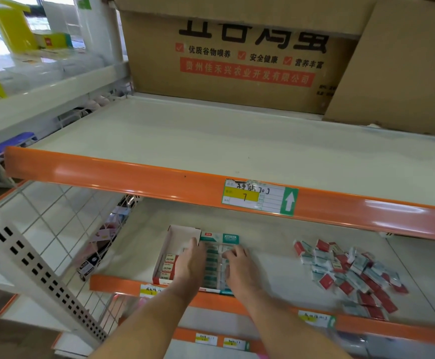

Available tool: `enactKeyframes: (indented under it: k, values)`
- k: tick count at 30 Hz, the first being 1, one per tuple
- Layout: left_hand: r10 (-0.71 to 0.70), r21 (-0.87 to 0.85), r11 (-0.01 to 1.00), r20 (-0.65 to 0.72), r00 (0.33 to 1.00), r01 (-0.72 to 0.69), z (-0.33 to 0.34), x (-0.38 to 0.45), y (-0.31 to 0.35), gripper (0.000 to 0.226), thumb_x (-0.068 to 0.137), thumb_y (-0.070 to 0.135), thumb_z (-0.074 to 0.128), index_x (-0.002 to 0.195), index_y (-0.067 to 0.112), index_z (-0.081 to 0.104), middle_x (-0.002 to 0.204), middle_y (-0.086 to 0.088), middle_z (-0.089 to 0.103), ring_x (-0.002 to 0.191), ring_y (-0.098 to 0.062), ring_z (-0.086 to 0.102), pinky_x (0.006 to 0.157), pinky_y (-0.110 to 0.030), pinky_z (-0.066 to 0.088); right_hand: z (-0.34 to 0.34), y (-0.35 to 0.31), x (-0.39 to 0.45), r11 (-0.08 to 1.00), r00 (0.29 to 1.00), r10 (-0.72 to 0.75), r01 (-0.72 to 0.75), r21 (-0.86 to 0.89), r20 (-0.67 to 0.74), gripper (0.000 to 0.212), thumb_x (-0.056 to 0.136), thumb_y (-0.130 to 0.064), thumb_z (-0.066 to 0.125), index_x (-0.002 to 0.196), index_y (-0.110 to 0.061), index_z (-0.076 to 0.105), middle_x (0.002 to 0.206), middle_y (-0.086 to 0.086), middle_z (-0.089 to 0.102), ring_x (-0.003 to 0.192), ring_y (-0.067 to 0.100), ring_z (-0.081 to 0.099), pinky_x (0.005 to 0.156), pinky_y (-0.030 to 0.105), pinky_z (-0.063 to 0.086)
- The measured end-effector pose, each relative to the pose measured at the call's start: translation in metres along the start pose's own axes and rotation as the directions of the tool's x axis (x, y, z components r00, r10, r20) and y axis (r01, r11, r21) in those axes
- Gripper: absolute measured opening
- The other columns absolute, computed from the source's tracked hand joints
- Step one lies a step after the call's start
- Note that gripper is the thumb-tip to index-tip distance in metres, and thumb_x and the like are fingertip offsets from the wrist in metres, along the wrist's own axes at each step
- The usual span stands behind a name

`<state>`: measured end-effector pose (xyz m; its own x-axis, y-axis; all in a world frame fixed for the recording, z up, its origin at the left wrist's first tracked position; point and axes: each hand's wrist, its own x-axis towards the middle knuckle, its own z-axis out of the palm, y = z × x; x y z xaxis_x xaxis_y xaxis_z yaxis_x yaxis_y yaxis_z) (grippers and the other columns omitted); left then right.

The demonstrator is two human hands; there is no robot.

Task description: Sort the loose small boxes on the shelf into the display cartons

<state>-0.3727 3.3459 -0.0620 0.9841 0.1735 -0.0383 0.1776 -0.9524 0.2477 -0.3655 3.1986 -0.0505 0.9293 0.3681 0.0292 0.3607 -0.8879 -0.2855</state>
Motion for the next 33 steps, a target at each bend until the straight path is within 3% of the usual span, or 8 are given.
enactKeyframes:
  k: [6,13,19,21,23,26,28,33]
  values:
    - [-0.014,-0.008,1.0,-0.02,1.0,0.014,0.004,0.0,0.002,0.041,0.092,0.024,0.063,0.124,0.025,0.038,0.112,0.002,0.046,0.077,-0.012,0.055,0.075,-0.027,0.058,0.003,-0.003,-0.003,0.994,0.996,-0.041,0.049,-0.094,0.081,0.057,0.09,-0.027,0.067,0.142,-0.031,0.046,0.138,-0.001,0.038,0.126,0.02,0.035,0.11,0.035,0.038]
    - [-0.005,0.042,0.999,-0.021,1.0,0.006,-0.002,-0.004,0.004,0.046,0.088,0.021,0.068,0.125,0.022,0.04,0.112,0.0,0.048,0.088,-0.013,0.052,0.078,-0.028,0.055,0.001,0.0,0.006,0.988,0.998,0.059,-0.058,-0.14,-0.001,0.041,0.09,-0.028,0.064,0.13,-0.02,0.058,0.134,-0.006,0.049,0.12,0.019,0.037,0.108,0.033,0.035]
    - [0.011,0.079,0.997,-0.029,1.0,-0.008,-0.005,-0.003,0.006,0.049,0.086,0.023,0.07,0.126,0.021,0.042,0.115,-0.001,0.051,0.095,-0.014,0.051,0.083,-0.029,0.054,0.0,0.002,0.006,0.991,0.998,0.064,-0.064,-0.121,-0.007,0.042,0.09,-0.027,0.064,0.131,-0.02,0.057,0.135,-0.007,0.049,0.122,0.017,0.036,0.109,0.032,0.035]
    - [0.01,0.101,0.995,-0.03,0.999,-0.007,-0.006,-0.003,0.007,0.05,0.086,0.025,0.07,0.127,0.021,0.042,0.116,-0.001,0.051,0.097,-0.014,0.052,0.085,-0.03,0.054,-0.001,0.0,0.007,0.994,1.0,0.021,-0.018,-0.107,0.019,0.05,0.09,-0.027,0.064,0.137,-0.023,0.051,0.143,-0.004,0.044,0.13,0.019,0.032,0.113,0.034,0.031]
    - [0.011,0.117,0.993,-0.024,1.0,-0.008,-0.007,-0.003,0.007,0.052,0.087,0.026,0.069,0.13,0.02,0.041,0.12,-0.003,0.05,0.1,-0.016,0.051,0.088,-0.031,0.053,0.0,-0.002,0.007,0.997,0.994,-0.015,0.023,-0.071,0.106,0.057,0.094,-0.031,0.06,0.147,-0.032,0.038,0.16,0.002,0.022,0.146,0.028,0.015,0.12,0.044,0.018]
    - [0.014,0.151,0.988,-0.025,1.0,-0.01,-0.006,-0.005,0.007,0.055,0.087,0.027,0.068,0.133,0.019,0.038,0.124,-0.006,0.045,0.105,-0.017,0.049,0.091,-0.032,0.051,0.006,-0.002,0.009,0.997,0.978,0.029,-0.015,-0.07,0.205,0.05,0.105,-0.042,0.032,0.153,-0.044,0.019,0.165,0.001,-0.012,0.151,0.034,-0.011,0.121,0.05,0.0]
    - [0.016,0.176,0.984,-0.02,1.0,-0.013,-0.008,-0.006,0.007,0.055,0.088,0.028,0.067,0.133,0.019,0.038,0.127,-0.006,0.043,0.108,-0.019,0.048,0.094,-0.033,0.049,0.008,0.0,0.008,0.996,0.977,0.062,-0.047,-0.078,0.204,0.048,0.106,-0.044,0.025,0.154,-0.044,0.018,0.165,0.002,-0.015,0.151,0.034,-0.013,0.121,0.049,-0.002]
    - [0.038,0.232,0.972,-0.032,0.999,-0.03,-0.012,-0.004,0.013,0.05,0.091,0.028,0.061,0.135,0.017,0.04,0.133,-0.009,0.038,0.116,-0.024,0.043,0.099,-0.036,0.045,0.006,0.001,0.004,0.999,0.986,0.05,-0.051,0.0,0.161,0.047,0.106,-0.042,0.03,0.153,-0.043,0.024,0.166,-0.002,-0.003,0.152,0.03,-0.005,0.122,0.046,0.004]
